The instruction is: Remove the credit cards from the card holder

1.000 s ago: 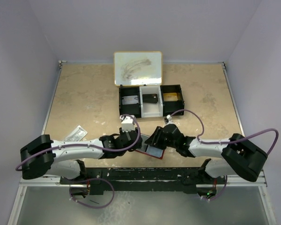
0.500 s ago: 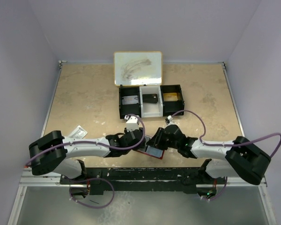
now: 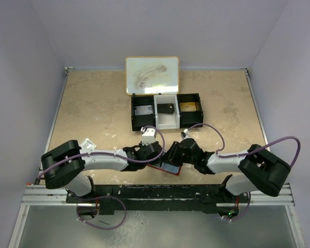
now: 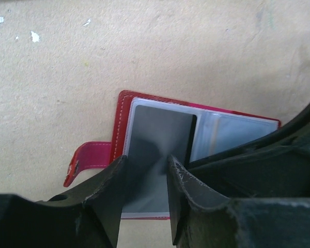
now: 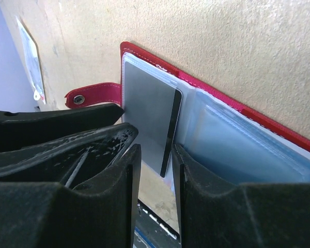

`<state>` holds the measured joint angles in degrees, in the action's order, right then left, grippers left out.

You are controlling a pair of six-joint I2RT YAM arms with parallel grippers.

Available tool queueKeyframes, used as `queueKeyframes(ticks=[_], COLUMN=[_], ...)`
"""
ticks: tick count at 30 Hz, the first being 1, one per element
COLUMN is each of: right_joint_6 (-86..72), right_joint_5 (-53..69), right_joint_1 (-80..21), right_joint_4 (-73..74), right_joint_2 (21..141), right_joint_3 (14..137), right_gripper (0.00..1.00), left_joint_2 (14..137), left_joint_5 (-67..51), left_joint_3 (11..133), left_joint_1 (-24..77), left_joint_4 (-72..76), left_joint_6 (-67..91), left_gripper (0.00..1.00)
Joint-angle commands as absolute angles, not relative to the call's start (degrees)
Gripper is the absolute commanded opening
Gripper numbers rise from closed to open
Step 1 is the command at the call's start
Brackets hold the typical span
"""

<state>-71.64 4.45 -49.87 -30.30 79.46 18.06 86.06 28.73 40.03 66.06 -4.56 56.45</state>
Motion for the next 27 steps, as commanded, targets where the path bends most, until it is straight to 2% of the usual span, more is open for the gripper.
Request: queueKeyframes(ticks=[1, 17, 27], right_joint_6=[-73.59, -76.0, -78.64], right_joint_5=[1.72, -0.28, -2.27], right_joint_1=[-50.01, -50.01, -50.01], right_joint_4=[-28.57, -26.05, -25.36], right_joint_2=[78.5, 77.62, 79.04], right_joint_3=[16.26, 15.97, 16.27], right_gripper=[0.34, 0.36, 0.36], left_joint_2=[87.29, 89.42, 89.55], left_joint_5=[29.24, 26.25, 23.72], left_joint_3=[41.81, 38.63, 37.26], left_joint_1=[65.83, 65.79, 65.83], left_joint_4=[-6.06, -4.23, -1.97], left_joint_6=[56.65, 57.56, 57.39], left_gripper=[0.32, 0.2, 0.18])
